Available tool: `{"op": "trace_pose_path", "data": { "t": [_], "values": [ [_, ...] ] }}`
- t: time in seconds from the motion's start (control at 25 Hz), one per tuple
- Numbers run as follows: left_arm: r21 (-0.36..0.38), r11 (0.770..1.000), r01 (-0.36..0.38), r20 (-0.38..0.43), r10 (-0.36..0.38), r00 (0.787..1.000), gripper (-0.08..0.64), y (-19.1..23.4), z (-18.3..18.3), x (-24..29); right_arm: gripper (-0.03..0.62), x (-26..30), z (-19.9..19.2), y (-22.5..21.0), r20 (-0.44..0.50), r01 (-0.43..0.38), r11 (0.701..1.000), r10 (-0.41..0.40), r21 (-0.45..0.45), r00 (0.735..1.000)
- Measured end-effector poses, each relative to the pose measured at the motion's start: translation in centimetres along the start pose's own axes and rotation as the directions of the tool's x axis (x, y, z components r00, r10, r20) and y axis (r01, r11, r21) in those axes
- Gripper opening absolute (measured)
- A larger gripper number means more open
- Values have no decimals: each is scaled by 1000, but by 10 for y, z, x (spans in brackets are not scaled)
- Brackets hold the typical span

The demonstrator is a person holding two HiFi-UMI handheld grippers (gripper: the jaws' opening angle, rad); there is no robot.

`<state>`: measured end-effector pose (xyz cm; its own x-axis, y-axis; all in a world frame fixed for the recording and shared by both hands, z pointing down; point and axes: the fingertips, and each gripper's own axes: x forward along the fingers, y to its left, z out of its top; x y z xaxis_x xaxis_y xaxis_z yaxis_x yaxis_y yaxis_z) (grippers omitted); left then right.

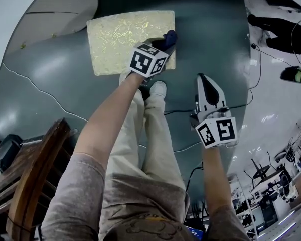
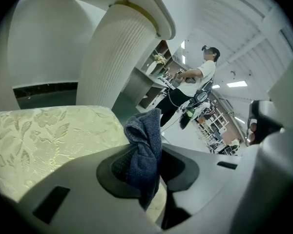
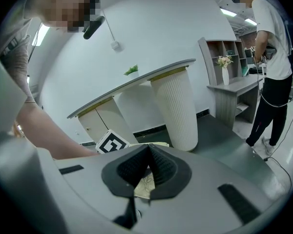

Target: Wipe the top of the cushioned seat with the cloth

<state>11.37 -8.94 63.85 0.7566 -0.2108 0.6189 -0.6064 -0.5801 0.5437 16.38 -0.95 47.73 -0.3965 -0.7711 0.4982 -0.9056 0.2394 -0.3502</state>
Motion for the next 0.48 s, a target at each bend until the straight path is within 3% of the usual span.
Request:
{"op": "trace_pose_path", "data": {
  "t": [0.2,0.48],
  "values": [
    [-85,993,80,37,-77,996,98,-18,-1,2,6,1,-3,0,3,-5,1000,5,-4,1000],
    [-133,988,75,104,-61,993,98,-19,3,-27,6,-6,2,8,8,-18,1000,18,-19,1000]
  ]
}}
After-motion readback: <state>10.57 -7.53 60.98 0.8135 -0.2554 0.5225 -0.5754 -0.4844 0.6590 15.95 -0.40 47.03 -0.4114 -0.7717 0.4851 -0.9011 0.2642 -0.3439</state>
